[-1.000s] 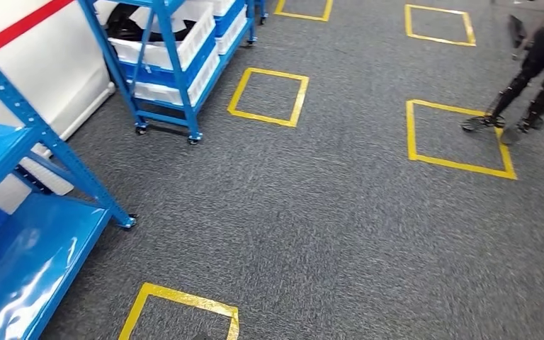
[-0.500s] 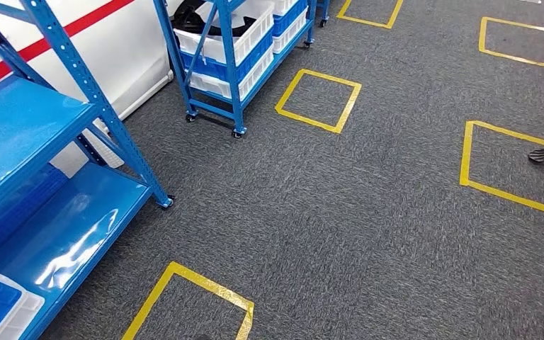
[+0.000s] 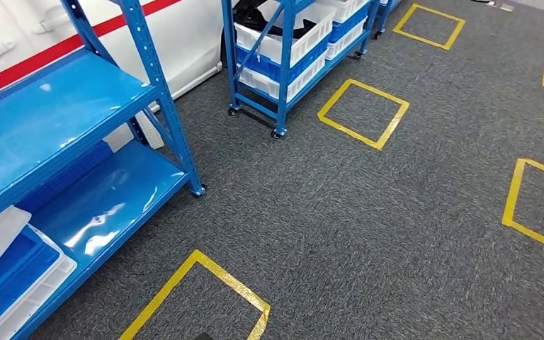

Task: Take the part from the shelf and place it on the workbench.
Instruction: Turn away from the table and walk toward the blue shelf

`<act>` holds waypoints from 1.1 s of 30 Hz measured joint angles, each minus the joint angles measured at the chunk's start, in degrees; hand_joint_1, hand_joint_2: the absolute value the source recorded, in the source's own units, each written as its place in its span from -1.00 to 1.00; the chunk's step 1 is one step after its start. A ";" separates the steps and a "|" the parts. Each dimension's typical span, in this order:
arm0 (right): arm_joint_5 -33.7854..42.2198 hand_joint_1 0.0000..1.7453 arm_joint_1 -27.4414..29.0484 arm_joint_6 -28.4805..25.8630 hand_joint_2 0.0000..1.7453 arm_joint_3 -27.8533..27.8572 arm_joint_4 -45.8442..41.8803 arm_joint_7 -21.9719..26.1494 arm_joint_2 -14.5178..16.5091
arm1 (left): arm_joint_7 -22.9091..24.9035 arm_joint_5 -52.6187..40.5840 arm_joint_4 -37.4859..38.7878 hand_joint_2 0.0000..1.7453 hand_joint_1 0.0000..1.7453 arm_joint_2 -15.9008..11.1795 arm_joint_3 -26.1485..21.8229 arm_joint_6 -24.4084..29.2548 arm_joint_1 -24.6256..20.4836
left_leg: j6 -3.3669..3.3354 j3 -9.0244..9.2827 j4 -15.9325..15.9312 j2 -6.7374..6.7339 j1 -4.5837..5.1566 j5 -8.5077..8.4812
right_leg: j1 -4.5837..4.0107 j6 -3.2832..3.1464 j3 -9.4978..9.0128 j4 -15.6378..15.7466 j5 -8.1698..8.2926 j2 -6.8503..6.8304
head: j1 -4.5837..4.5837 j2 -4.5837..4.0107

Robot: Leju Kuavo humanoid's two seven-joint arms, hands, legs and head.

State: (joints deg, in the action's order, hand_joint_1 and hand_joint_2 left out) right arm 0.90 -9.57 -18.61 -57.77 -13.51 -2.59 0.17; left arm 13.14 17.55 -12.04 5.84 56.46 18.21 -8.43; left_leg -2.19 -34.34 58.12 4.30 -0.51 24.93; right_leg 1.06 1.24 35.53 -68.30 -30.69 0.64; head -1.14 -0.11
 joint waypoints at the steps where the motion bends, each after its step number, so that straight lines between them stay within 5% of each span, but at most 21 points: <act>1: 0.00 -1.00 -0.04 -0.01 -1.00 0.00 0.01 -0.01 -0.03 | 0.00 -0.01 0.00 -1.00 -1.00 0.03 0.07 -0.04 -0.02 | 0.15 -0.08 0.18 0.72 0.04 0.03 | 0.08 -0.25 -1.53 3.68 1.70 1.48 | -0.01 0.00; 4: -0.02 -1.00 -0.02 -0.01 -1.00 0.00 0.02 -0.01 -0.09 | 0.00 -0.03 0.00 -1.00 -1.00 0.11 0.23 -0.10 -0.10 | 1.13 -0.65 0.43 2.75 -0.10 -0.15 | -0.01 -0.73 -3.55 8.85 3.03 4.05 | -0.05 0.00; 6: -0.04 -1.00 -0.07 -0.01 -1.00 0.00 0.01 -0.01 -0.05 | 0.00 -0.04 0.00 -1.00 -1.00 0.08 0.29 -0.12 0.06 | 1.94 -0.94 0.23 3.52 -0.27 -0.41 | 0.00 -1.22 -3.91 9.36 3.36 2.79 | -0.05 0.00; 8: -0.07 -1.00 -0.25 -0.02 -1.00 0.00 -0.01 -0.01 0.03 | 0.00 -0.04 0.00 -1.00 -1.00 0.04 0.36 -0.12 0.17 | 2.50 -2.03 2.18 1.09 -0.12 0.82 | 0.23 -2.00 -4.36 10.04 3.77 1.34 | -0.44 0.00; 10: -0.09 -1.00 -0.21 -0.02 -1.00 -0.01 0.00 -0.02 0.09 | 0.00 -0.04 0.00 -1.00 -1.00 0.02 0.49 -0.11 0.01 | 2.87 -5.02 8.34 -2.31 -0.09 4.11 | 0.13 -2.52 -4.51 10.32 3.83 -0.38 | -0.85 0.00; 12: -0.13 -1.00 0.01 0.01 -1.00 -0.02 0.04 -0.15 0.10 | 0.00 -0.04 0.00 -1.00 -1.00 0.02 0.64 -0.14 -0.09 | 3.18 -8.11 14.65 -3.33 -0.22 6.53 | -0.06 -2.71 -4.54 10.28 3.65 -2.29 | -0.89 0.00; 13: -0.17 -1.00 0.04 0.01 -1.00 -0.02 0.05 -0.22 0.09 | 0.00 -0.04 0.00 -1.00 -1.00 0.02 0.69 -0.16 -0.02 | 3.26 -8.40 15.41 -3.57 -0.26 6.34 | -0.11 -2.71 -4.57 10.26 3.56 -3.17 | -0.89 0.00; 16: -0.38 -1.00 -0.08 -0.01 -1.00 -0.02 0.07 -0.28 0.13 | -0.01 -0.04 0.00 -1.00 -1.00 -0.02 0.69 -0.20 0.11 | 2.93 -3.29 6.38 -5.79 -0.10 1.86 | -0.22 -2.29 -5.00 10.22 3.15 -5.28 | -0.92 0.00; 18: -0.48 -1.00 -0.15 -0.01 -1.00 -0.02 0.07 -0.28 0.14 | -0.03 -0.04 0.00 -1.00 -1.00 -0.01 0.70 -0.20 -0.09 | 2.14 -0.26 0.83 -7.54 0.28 0.39 | -0.54 -1.72 -5.36 10.13 2.76 -6.39 | -0.80 0.00; 21: -0.57 -1.00 -0.35 -0.01 -1.00 -0.02 0.07 -0.28 0.15 | -0.05 -0.04 0.00 -1.00 -1.00 -0.01 0.72 -0.20 -0.03 | 1.03 0.12 -0.15 -6.46 0.40 0.37 | -0.77 -0.86 -5.77 10.18 2.35 -7.69 | -0.61 0.00; 24: -0.59 -1.00 -0.51 0.03 -1.00 -0.02 0.06 -0.27 0.17 | -0.04 -0.04 0.00 -1.00 -1.00 -0.02 0.72 -0.25 0.06 | 0.05 0.40 -0.71 -4.79 -0.05 -0.01 | -0.37 -0.07 -4.32 6.20 -0.57 -4.41 | -0.25 0.00; 27: -0.61 -1.00 -0.17 0.19 -1.00 -0.02 0.08 -0.27 0.16 | -0.04 -0.04 0.00 -1.00 -1.00 0.02 0.74 -0.46 -0.08 | -0.30 0.31 -0.68 -2.69 -0.05 -0.07 | -0.28 0.19 0.90 -4.53 -5.18 -1.36 | 0.03 0.00; 29: -0.64 -1.00 0.01 0.24 -1.00 -0.03 0.09 -0.28 0.15 | -0.03 -0.04 0.00 -1.00 -1.00 0.03 0.76 -0.53 0.02 | -0.29 0.36 -0.57 -1.02 -0.04 -0.05 | -0.21 0.17 1.77 -5.17 -3.62 -1.00 | 0.03 0.00; 31: -0.71 -1.00 -0.05 0.37 -1.00 -0.04 0.09 -0.35 0.14 | -0.02 -0.04 0.00 -1.00 -1.00 0.04 0.79 -0.57 0.06 | -0.12 0.37 -0.35 0.65 -0.08 0.02 | 0.07 -0.02 -0.83 1.69 0.87 0.38 | 0.04 0.00; 33: -0.75 -1.00 -0.10 0.79 -1.00 -0.06 0.09 -0.60 0.10 | -0.02 -0.05 0.00 -1.00 -1.00 0.08 0.88 -0.66 -0.04 | 0.47 -0.02 0.10 2.12 -0.05 0.08 | 0.35 -0.23 -3.18 7.78 3.22 3.31 | 0.00 0.00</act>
State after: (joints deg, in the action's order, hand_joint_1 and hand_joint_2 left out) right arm 0.15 -9.67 -17.82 -57.83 -13.42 -3.19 0.27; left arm 13.12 17.50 -12.04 5.91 57.35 17.55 -8.47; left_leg -1.72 -34.36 58.22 6.42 -0.55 25.01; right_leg 1.41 1.00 32.34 -60.51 -27.47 3.96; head -1.13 -0.11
